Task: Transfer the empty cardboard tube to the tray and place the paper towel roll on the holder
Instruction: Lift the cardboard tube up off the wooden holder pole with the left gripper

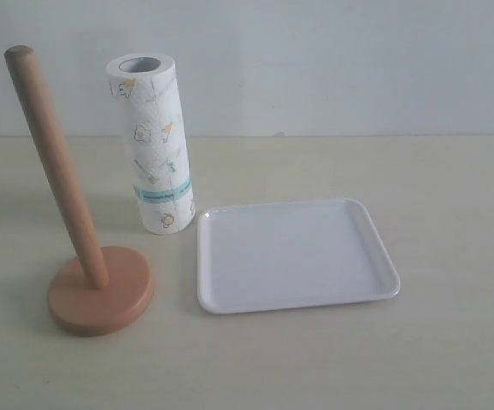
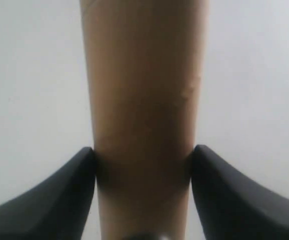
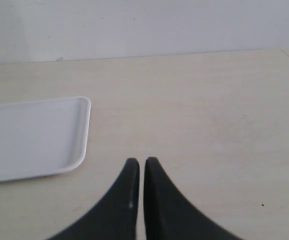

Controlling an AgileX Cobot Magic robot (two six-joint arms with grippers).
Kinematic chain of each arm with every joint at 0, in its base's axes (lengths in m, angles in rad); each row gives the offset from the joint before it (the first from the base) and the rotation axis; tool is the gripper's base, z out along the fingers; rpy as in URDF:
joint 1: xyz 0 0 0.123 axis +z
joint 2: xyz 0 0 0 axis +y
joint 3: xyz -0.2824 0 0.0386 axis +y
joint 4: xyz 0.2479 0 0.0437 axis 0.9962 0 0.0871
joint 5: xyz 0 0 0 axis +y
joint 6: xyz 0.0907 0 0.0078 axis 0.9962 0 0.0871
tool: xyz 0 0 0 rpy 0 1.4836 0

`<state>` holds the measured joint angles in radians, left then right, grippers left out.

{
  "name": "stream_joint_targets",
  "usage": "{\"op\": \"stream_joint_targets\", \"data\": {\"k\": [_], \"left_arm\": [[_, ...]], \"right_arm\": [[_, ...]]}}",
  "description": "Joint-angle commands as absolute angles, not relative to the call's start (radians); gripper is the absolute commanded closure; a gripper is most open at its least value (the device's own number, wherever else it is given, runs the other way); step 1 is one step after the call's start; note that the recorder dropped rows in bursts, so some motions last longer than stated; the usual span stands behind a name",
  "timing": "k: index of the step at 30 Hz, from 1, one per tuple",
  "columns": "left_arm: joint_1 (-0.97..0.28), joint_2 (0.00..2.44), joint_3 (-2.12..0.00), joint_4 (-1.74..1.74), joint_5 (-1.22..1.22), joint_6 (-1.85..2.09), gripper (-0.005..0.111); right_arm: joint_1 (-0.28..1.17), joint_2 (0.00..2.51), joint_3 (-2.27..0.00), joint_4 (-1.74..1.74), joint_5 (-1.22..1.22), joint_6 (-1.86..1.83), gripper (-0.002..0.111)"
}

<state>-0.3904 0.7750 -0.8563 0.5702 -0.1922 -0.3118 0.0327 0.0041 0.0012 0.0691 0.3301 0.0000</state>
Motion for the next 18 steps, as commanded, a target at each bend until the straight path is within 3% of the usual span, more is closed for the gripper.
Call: {"op": "stream_joint_targets", "data": {"k": [1, 8, 18], "left_arm": [[-0.443, 0.822, -0.942, 0.812, -0.108, -0.526, 0.103], [-0.567, 0.927, -1.006, 0.876, -0.066, -0.644, 0.103], [-0.787, 1.104, -1.071, 0.973, 0.17, -0.488, 0.103]], "right_arm": [[0.03, 0.0, 0.0, 0.068, 0.327, 0.0, 0.104], [0.03, 0.0, 0.0, 0.068, 0.327, 0.0, 0.104], [0.03, 0.0, 0.0, 0.068, 0.327, 0.0, 0.104]]}}
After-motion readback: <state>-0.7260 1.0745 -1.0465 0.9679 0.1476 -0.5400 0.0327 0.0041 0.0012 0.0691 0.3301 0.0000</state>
